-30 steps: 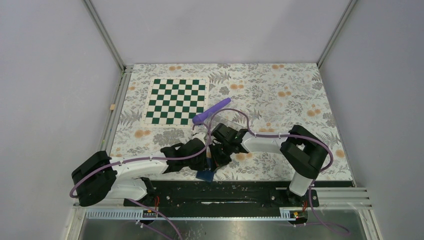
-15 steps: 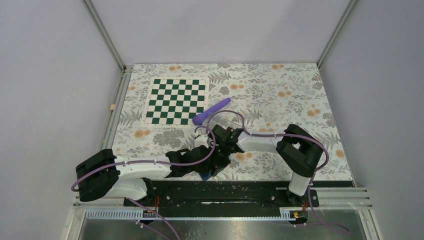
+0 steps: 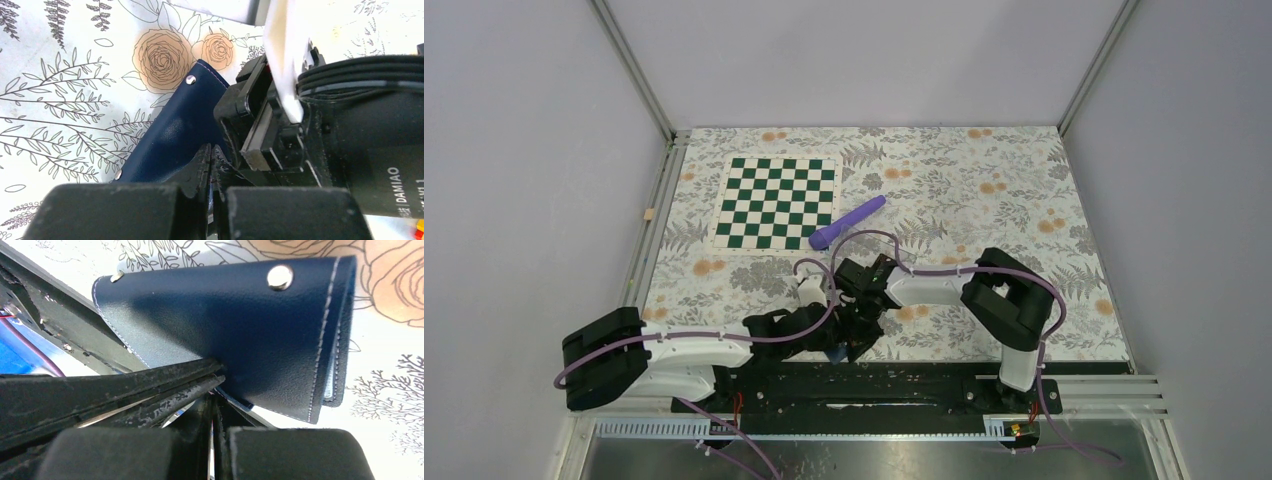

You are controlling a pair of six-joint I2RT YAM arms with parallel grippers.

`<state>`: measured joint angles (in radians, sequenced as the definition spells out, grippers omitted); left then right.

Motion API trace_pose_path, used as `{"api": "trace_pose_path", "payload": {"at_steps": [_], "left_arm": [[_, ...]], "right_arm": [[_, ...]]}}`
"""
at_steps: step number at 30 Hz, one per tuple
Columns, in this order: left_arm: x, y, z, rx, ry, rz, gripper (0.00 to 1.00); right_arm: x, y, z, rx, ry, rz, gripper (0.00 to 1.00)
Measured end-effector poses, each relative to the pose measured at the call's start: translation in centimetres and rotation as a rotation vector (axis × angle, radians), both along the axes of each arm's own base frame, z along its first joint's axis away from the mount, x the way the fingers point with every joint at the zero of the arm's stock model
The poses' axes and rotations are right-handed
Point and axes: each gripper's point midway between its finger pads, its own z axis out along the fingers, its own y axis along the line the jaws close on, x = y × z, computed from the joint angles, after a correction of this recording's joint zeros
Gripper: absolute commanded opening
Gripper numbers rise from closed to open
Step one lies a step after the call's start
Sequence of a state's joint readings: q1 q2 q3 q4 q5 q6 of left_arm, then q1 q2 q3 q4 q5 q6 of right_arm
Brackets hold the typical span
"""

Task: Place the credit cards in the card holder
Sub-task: Close the card holder at the center of the board.

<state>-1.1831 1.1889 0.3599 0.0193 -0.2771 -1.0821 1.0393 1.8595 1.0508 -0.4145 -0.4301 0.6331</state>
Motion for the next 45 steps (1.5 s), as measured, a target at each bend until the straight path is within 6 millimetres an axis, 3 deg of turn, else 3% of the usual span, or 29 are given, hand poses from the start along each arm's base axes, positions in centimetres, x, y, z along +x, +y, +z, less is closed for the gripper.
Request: {"api": "trace_pose_path", "payload": {"at_steps": [8,18,45], "left_arm": [[0.1,-0.8,0.0,-0.016,0.013,0.000,0.00],[0.3,-1.1,0.2,-0.030,0.067,-0.023,0.00],[0.7,-1.3,0.0,-0.013,0.129,-0.102,0.00]], "right_arm": [[0.8,-0.4,0.9,-0.004,-0.069,0.001,0.00],[5.3,-0.2,6.2,0.129,-0.232,-0.102,0.00],[3.7,-1.0,1.6,0.059,-0.122,-0.084,0.00]]}}
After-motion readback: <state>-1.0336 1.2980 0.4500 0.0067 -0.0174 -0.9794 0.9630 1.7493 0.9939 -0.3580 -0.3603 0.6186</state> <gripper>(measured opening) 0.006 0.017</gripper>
